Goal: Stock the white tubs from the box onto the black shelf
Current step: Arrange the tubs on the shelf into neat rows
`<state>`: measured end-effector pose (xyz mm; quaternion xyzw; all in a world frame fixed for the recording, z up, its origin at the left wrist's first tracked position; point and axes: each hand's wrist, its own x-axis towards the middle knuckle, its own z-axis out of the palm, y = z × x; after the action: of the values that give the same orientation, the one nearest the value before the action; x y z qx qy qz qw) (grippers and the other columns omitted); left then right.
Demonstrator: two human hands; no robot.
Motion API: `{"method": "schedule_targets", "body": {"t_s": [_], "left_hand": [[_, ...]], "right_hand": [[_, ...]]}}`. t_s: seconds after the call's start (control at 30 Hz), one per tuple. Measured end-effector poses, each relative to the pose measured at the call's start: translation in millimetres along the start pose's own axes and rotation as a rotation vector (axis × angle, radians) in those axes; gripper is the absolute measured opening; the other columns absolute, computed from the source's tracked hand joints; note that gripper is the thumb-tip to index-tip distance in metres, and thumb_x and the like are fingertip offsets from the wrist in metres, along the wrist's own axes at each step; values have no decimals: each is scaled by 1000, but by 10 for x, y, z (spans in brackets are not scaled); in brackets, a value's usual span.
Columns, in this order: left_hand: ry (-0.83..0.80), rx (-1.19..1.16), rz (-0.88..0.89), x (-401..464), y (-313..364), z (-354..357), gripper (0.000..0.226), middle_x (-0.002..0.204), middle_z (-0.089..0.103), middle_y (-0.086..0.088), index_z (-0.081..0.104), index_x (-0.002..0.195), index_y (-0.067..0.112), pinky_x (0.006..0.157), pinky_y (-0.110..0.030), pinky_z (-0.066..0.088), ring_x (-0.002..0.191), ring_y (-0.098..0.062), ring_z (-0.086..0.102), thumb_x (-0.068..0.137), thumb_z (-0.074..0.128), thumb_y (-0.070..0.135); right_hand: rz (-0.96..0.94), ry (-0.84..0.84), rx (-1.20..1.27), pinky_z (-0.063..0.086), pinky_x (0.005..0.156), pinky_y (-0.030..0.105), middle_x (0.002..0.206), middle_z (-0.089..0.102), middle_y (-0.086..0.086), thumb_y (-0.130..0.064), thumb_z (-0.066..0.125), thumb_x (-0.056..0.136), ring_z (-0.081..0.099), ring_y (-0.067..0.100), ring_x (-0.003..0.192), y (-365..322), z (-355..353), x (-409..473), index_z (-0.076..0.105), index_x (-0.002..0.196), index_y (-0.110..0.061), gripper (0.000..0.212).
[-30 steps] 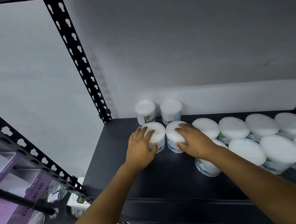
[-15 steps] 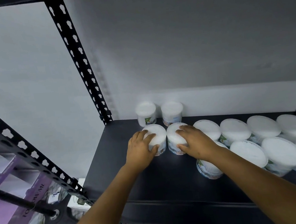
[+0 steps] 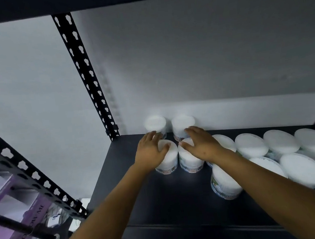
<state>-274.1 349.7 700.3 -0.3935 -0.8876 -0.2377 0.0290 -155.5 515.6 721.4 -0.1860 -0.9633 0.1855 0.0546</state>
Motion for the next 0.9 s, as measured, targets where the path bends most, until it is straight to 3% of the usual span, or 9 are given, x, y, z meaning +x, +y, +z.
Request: {"method": "schedule_targets", "body": {"t_s": [0.07, 0.33, 0.5, 0.7, 0.9], "left_hand": [[-57, -10, -40, 160, -21, -10, 55, 147, 40, -6, 47, 136, 19, 113, -36, 22, 138, -24, 31, 92, 47, 51], [-106, 53, -47, 655, -62, -14, 63, 145, 40, -10, 38, 140, 14, 107, -40, 32, 134, -27, 35, 91, 48, 52], [-119, 89, -51, 835, -111, 2, 72, 136, 42, -10, 38, 137, 15, 100, -42, 39, 126, -30, 39, 81, 59, 55], [-223, 87, -130, 950, -203, 39, 86, 139, 34, -16, 30, 141, 20, 102, -46, 38, 128, -36, 35, 73, 66, 57], [-208, 51, -171, 1007, -284, 35, 77, 138, 38, -16, 33, 142, 16, 102, -40, 33, 126, -35, 34, 81, 65, 49]], "right_hand": [[40, -2, 25, 27, 112, 36, 153, 28, 4, -53, 44, 93, 26, 22, 140, -27, -32, 147, 29, 145, -15, 67], [87, 49, -41, 32, 106, 42, 148, 32, 14, -55, 54, 87, 29, 31, 136, -60, -72, 541, 32, 141, -11, 73], [139, 32, -81, 34, 105, 43, 146, 32, 15, -60, 58, 81, 30, 33, 133, -40, -46, 728, 32, 141, -13, 81], [201, -6, -90, 38, 98, 42, 137, 37, 14, -59, 64, 76, 37, 34, 123, -69, 46, 889, 34, 139, -15, 82], [207, -28, -119, 34, 101, 40, 140, 38, 13, -62, 63, 73, 35, 33, 125, -41, 66, 931, 32, 142, -20, 87]]}}
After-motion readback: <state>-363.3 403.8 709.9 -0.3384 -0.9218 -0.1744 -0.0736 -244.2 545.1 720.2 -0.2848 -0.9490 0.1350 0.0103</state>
